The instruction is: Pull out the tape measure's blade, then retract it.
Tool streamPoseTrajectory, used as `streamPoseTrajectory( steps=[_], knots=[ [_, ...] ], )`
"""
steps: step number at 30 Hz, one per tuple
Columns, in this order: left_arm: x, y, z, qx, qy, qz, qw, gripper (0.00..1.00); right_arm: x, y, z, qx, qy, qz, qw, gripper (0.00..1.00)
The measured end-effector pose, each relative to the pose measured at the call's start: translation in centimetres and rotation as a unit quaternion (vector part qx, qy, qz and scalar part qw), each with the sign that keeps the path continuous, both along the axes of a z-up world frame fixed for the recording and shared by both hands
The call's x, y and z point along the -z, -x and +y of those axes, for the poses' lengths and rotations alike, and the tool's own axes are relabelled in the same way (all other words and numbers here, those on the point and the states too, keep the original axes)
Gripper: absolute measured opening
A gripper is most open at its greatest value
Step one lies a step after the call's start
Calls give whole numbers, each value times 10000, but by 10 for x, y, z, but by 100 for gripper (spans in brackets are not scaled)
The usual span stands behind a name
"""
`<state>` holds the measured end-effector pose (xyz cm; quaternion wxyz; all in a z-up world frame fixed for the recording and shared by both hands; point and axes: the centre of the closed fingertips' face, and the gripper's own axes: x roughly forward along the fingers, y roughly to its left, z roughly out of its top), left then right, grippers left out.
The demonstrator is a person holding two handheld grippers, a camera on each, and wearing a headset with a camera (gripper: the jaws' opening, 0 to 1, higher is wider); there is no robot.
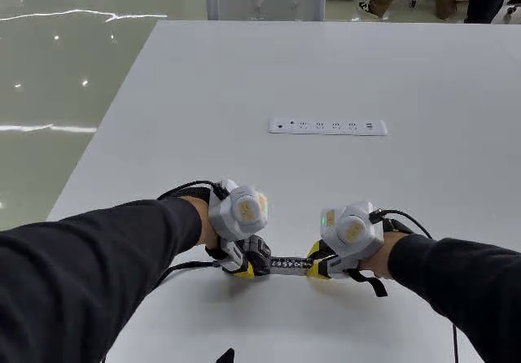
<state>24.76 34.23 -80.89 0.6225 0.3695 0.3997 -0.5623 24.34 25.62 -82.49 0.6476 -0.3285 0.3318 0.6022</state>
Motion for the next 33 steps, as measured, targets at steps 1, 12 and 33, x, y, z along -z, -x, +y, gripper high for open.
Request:
streamPoseTrajectory(
  steps=[1,12,33],
  knots=[
    [0,0,-1,-12,16,-15,10000,39,0,0,-1,0,0,4,10000,11],
    [0,0,-1,-34,38,-39,10000,39,1,0,-15,-26,86,-46,9999,10],
    [0,0,-3,-19,42,-68,10000,39,1,0,-41,85,177,-56,9998,10]
  ],
)
